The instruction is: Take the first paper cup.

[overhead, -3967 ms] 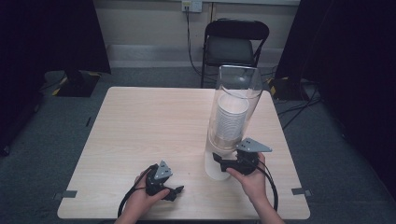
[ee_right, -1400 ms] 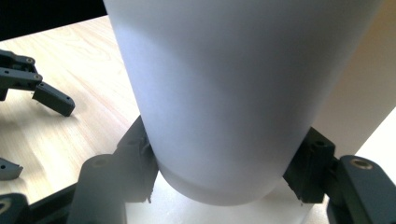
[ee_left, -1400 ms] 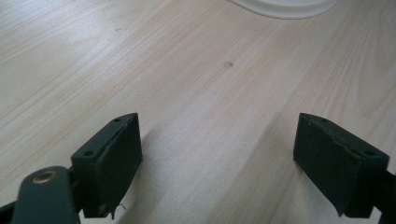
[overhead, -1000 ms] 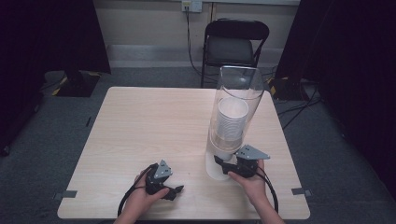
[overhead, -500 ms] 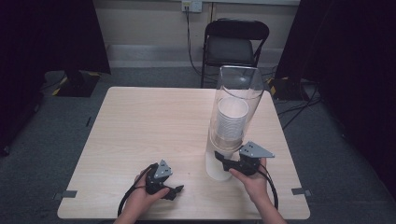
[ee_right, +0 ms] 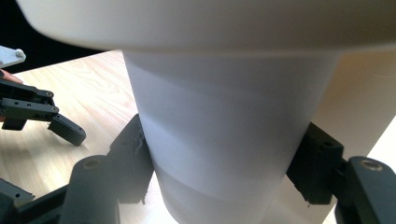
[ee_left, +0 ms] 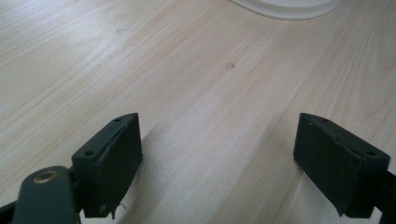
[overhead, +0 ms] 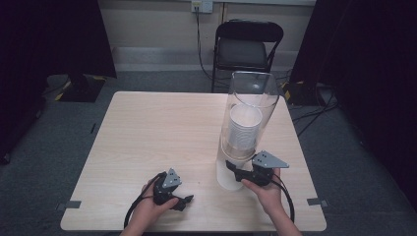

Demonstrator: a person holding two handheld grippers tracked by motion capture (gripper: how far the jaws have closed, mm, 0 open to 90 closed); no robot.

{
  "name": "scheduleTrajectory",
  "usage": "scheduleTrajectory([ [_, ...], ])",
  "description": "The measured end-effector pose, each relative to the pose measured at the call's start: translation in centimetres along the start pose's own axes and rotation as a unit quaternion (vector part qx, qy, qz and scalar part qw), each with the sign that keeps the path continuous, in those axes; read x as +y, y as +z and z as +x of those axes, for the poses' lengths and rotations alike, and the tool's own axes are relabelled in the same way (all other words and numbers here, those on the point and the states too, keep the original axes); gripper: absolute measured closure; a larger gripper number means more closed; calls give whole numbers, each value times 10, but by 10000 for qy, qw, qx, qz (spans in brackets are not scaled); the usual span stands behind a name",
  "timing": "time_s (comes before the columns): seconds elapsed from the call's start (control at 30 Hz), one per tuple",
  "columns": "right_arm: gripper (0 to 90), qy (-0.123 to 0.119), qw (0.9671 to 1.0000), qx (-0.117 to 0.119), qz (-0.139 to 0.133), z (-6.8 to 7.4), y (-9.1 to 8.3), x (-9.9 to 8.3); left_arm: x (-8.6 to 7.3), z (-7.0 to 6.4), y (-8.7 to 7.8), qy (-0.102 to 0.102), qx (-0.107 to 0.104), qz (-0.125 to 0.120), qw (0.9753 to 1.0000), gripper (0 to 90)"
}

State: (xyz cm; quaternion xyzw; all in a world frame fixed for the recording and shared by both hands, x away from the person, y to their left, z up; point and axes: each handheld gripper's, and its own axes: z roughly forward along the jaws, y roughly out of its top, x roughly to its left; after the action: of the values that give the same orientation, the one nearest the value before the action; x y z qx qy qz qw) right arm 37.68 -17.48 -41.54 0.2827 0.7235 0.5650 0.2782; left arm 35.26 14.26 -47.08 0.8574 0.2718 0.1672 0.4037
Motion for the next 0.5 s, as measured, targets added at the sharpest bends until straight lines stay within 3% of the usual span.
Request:
scheduleTrajectory([
  [0.33, 332, -90, 10000, 5, 14, 0, -1, -1, 0, 0, 0, -28, 1, -23, 10000, 150],
  [0.5, 333, 10, 10000, -9, 37, 1, -1, -2, 0, 0, 0, -27, 2, -18, 10000, 149],
])
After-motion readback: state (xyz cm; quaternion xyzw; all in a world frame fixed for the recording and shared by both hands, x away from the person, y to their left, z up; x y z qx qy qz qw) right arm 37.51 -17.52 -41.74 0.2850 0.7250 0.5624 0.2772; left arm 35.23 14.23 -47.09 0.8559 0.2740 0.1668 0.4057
